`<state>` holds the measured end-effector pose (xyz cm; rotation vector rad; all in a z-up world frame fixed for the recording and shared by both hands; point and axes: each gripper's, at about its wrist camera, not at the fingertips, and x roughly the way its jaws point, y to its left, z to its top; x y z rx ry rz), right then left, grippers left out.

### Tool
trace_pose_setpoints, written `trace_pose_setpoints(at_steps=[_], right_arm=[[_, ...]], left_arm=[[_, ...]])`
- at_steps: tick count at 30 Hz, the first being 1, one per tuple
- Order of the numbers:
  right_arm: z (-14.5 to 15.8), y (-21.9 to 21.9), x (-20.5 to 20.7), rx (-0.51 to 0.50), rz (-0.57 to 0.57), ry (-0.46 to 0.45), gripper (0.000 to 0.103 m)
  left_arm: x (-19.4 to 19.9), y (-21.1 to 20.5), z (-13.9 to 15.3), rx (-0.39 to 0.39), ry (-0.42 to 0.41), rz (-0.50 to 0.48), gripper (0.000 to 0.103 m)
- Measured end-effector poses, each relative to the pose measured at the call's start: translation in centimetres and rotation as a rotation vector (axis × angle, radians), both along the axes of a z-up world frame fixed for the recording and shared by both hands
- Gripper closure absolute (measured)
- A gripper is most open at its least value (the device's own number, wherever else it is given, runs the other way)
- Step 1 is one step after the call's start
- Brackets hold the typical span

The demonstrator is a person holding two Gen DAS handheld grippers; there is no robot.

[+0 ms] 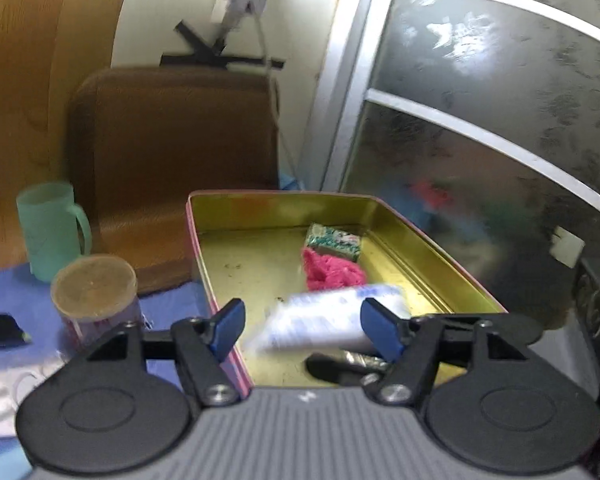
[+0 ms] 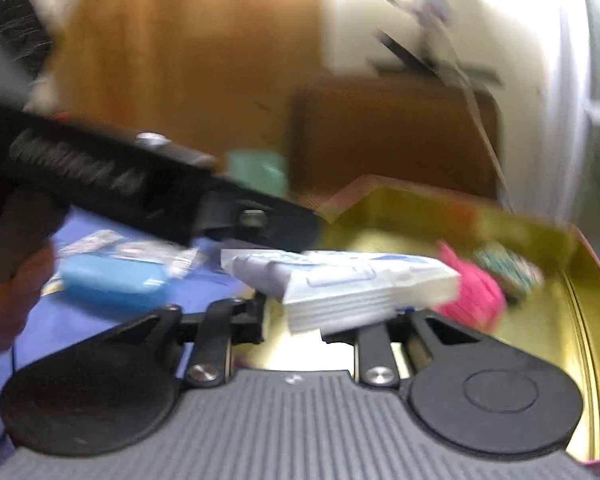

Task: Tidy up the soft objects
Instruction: 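Carry the white packets into the pink tin and open the right gripper, then move the right gripper over to the black oval pouch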

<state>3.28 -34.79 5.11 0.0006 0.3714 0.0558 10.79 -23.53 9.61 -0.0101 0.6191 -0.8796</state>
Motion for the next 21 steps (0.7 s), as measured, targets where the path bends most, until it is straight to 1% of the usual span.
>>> trace_pose_setpoints(at_steps=[1,2,4,6,9,13,16,21], right_arm=[[-0.1,-0.8,0.0,0.019,-0.015,0.01,0.073],[-0.2,-1.3,-0.4,0.032,-0.017,0.01,0.07],[-0.7,-1.8,-2.1,0.039,-0.017,-0.011,0.065],[-1.3,-1.6,-3.6,0.025,-0.024,-0.036,0.065],[-2.0,-0.8,-5.1,0.015,-0.04,-0.077,0.065],[-1.6,-0.2,-5.6,0.047,-0.038,-0.135,0.065],[-1.0,0.6,-5.4,0.056,0.006,-0.168,0.065],[-0.6,3.5,-3.8,0.045,0.116,-0.157,0.065]], left_arm=[[-0.1,0.2,-0.3,-0.016,0.019,-0.007,0.038],[-0.3,0.5,-0.6,-0.023,0.025,-0.016,0.035],[-1.0,1.1,-1.2,-0.003,0.012,-0.006,0.033],[-1.2,1.8,-1.7,0.006,0.018,-0.003,0.033],[-1.9,3.5,-2.0,-0.01,0.036,-0.005,0.033],[-3.4,7.1,-2.3,-0.048,0.033,0.014,0.028],[-4.1,10.6,-3.1,-0.05,0.032,0.065,0.027],[-3.9,17.9,-4.9,-0.032,0.049,0.235,0.027]])
